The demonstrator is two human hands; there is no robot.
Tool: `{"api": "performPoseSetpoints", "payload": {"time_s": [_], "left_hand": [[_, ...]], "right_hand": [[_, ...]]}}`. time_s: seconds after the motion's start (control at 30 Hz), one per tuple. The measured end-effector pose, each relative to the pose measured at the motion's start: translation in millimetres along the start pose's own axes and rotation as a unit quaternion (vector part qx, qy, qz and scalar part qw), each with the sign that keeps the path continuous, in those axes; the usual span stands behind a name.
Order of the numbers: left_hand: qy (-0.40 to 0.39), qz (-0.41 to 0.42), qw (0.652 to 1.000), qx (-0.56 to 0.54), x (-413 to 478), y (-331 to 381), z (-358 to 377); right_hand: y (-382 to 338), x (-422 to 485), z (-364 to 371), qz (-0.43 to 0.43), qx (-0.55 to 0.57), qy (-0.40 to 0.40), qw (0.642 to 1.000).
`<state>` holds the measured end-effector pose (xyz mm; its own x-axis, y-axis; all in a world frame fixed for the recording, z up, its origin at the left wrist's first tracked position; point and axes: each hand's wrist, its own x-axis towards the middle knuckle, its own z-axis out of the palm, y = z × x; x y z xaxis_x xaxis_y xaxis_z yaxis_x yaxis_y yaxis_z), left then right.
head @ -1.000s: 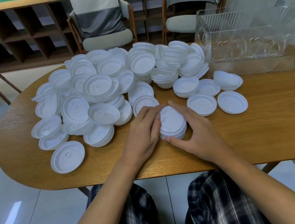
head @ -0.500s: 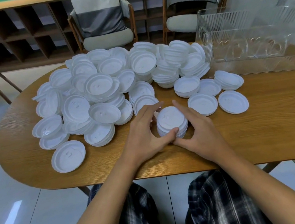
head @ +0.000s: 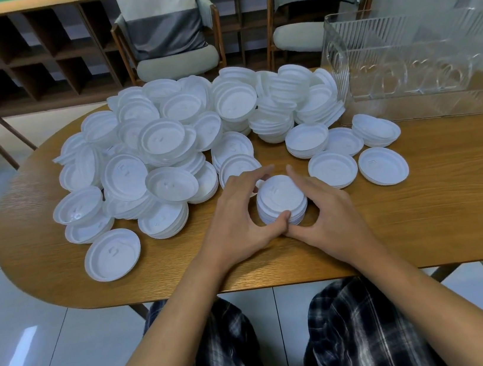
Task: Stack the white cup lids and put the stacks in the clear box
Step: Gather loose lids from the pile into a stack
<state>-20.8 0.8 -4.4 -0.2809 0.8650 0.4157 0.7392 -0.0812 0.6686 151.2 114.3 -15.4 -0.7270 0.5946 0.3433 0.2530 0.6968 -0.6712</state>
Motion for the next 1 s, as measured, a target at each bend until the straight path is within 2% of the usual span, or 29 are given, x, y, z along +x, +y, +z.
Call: {"api": "performPoseSetpoints", "payload": {"time_s": [0.27, 0.33, 0.4, 0.47, 0.57, 0.67, 0.83, 1.0], "left_hand": [[0.000, 0.001, 1.000, 0.019, 0.2, 0.4, 0.8], [0.041, 0.018, 0.998, 0.041, -0.3, 2.0, 1.3], [0.122, 0.031, 0.989, 0.081, -0.6, 0.6, 4.0], [0.168, 0.011, 0.976, 0.141, 0.3, -2.5, 7.5], [0.141, -0.009, 0.968, 0.209, 1.5, -7.1, 10.8], [0.125, -0.005, 0.966, 0.224, 1.8, -9.0, 9.2], [0.118, 0.006, 0.969, 0.218, 1.9, -7.9, 9.8], [0.154, 0.048, 0.976, 0.148, 1.0, -4.1, 6.6]], "right_hand": [[-0.7, 0.5, -0.2, 0.022, -0.017, 0.001, 1.000], [-0.7, 0.8, 0.7, 0.031, -0.030, 0.011, 0.999], [0.0, 1.0, 0.8, 0.046, -0.032, 0.024, 0.998], [-0.2, 0.5, 0.4, 0.055, -0.029, 0.027, 0.998], [-2.2, 0.0, -0.2, 0.057, -0.020, 0.026, 0.998], [-3.4, 0.8, -0.1, 0.049, -0.026, 0.025, 0.998], [-3.2, 0.8, -0.4, 0.045, -0.037, 0.029, 0.998], [-1.7, 2.0, 0.0, 0.048, -0.032, 0.023, 0.998]]}}
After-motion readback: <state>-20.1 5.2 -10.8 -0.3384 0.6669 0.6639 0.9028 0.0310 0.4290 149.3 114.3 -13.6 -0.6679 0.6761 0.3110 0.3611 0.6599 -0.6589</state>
